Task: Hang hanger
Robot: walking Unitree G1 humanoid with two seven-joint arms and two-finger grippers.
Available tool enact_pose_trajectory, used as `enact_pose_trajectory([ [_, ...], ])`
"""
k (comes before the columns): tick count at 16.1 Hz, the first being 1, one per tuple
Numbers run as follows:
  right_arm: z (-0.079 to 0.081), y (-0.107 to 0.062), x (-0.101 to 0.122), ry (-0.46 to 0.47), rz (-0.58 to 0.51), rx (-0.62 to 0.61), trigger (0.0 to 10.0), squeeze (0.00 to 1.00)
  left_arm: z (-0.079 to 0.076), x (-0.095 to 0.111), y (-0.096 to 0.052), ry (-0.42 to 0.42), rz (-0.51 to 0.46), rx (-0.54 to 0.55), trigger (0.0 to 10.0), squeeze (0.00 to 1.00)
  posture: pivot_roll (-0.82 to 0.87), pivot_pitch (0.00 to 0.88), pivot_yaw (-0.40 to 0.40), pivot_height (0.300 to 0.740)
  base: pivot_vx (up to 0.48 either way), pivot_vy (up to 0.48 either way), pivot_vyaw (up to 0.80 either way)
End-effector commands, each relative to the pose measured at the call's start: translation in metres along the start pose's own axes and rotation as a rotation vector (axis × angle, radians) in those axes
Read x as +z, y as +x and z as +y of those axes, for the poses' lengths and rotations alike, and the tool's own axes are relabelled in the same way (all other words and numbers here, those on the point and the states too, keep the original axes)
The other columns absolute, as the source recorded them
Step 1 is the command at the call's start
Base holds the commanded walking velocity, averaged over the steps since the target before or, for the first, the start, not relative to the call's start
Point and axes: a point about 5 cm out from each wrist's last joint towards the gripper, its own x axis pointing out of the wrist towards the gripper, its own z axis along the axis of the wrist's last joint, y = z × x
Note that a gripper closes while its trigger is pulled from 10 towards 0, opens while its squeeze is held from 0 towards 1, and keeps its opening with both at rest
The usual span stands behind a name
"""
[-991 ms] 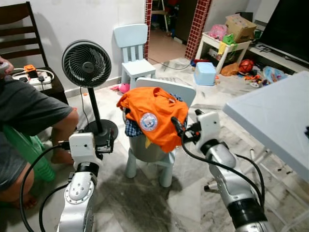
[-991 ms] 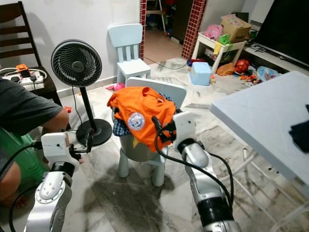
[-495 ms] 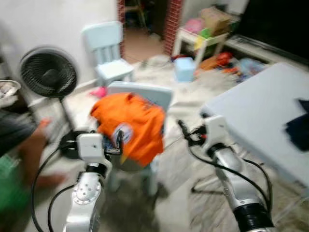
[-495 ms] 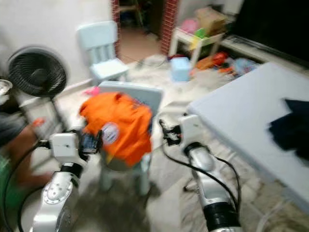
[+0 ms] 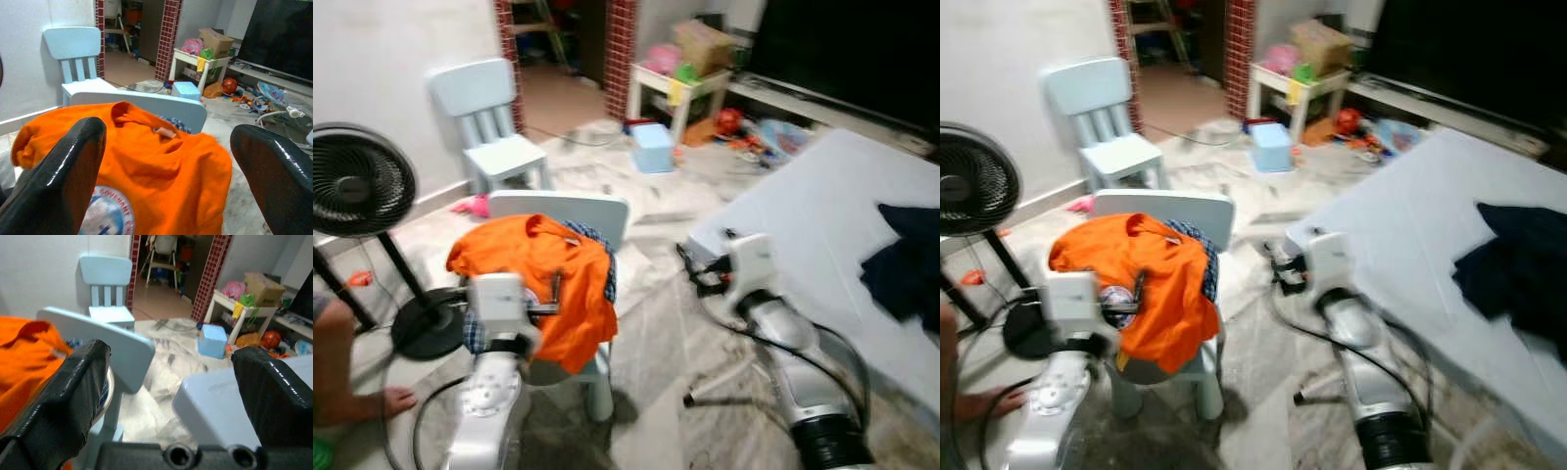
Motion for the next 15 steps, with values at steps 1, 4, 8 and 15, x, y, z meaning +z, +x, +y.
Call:
enact_pose_trajectory([
  [1, 0.0079, 0.0046, 0.0078, -0.001, -0.026, 0.026, 10.0, 0.00, 0.0088, 0.0036, 0.0009, 0.017, -0.008, 0.024, 10.0, 0.00, -0.03, 0.000, -0.096, 0.740, 0.349, 0.000, 0.00],
  [4, 0.0080, 0.0055, 0.0084, -0.006, -0.026, 0.032, 10.0, 0.00, 0.0103, 0.0035, 0.0010, 0.005, -0.005, 0.036, 10.0, 0.00, -0.03, 0.000, -0.097, 0.740, 0.345, 0.000, 0.00],
  [8, 0.0073, 0.0056, 0.0094, -0.010, -0.026, 0.033, 10.0, 0.00, 0.0145, 0.0004, 0.0012, -0.013, 0.023, 0.072, 10.0, 0.00, -0.03, 0.000, -0.097, 0.740, 0.352, 0.000, 0.00],
  [15, 0.0076, 0.0038, 0.0095, -0.014, -0.027, 0.028, 10.0, 0.00, 0.0075, -0.0058, 0.0058, -0.096, 0.106, 0.087, 10.0, 0.00, -0.05, 0.000, -0.095, 0.740, 0.157, 0.000, 0.00],
])
